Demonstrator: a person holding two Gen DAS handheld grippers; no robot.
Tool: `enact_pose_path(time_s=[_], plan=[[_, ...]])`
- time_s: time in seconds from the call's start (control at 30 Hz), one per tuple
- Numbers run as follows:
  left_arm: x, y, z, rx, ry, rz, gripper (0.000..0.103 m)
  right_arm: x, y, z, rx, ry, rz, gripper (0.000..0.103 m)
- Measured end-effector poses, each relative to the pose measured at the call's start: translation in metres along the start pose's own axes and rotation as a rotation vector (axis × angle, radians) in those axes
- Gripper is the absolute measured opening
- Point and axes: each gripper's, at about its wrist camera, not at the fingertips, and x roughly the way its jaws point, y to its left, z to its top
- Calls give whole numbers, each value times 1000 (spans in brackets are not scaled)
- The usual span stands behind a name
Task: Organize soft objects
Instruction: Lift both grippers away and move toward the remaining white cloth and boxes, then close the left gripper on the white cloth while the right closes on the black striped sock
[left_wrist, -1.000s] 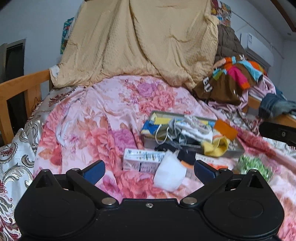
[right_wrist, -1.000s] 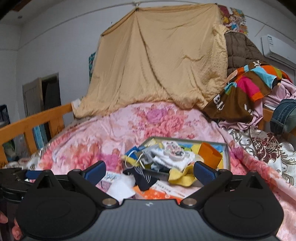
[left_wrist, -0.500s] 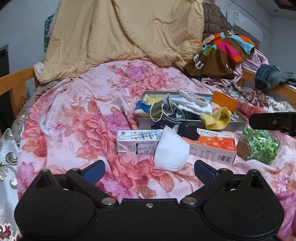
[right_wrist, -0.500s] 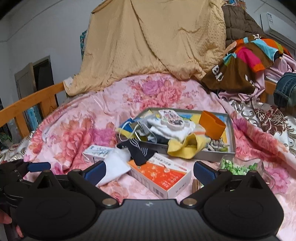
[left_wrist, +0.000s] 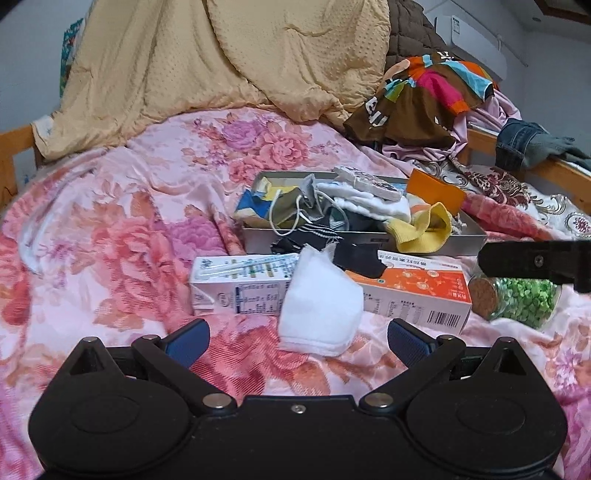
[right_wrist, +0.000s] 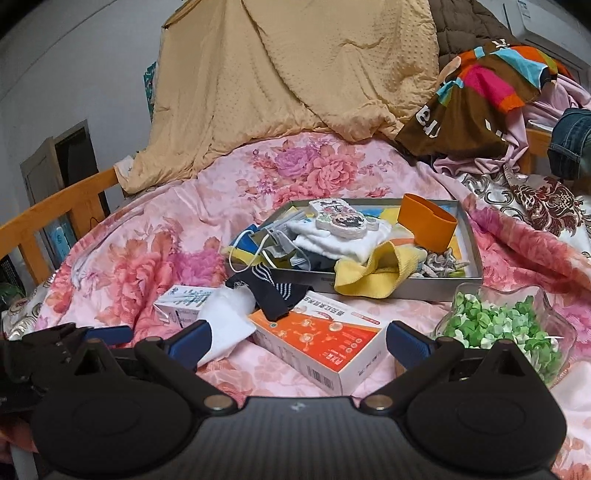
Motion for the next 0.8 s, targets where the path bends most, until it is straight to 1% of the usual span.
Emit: enact_pose_path(time_s=[0.23,0.33,0.4,0.47,0.5,0.57,0.6,0.67,0.8], plan=[[30,2,4,6,34,-94,102,18,-4,-2,-8,4,-14,103],[40,5,4,-1,47,-116,101,35,-5,8,-12,18,18,103],[46,9,4,-27,61,-131,100,48,-3,16,-14,27,46,103],[50,14,5,-61,59,-157,98,64,-1,26,-15,40,81,103],[52,17,6,-76,58,-169,97,72,0,29,-20,48,96,103],[57,24,6,-107,57,-186,91,89,3,36,-38,76,108,102],[59,27,6,-121,57,-195,89,98,5,38,-48,94,113,102],[63,33,4,-149,55,-211,83,115,6,40,-64,136,128,102],[70,39,3,-180,50,-236,77,137,8,45,-81,196,156,101]])
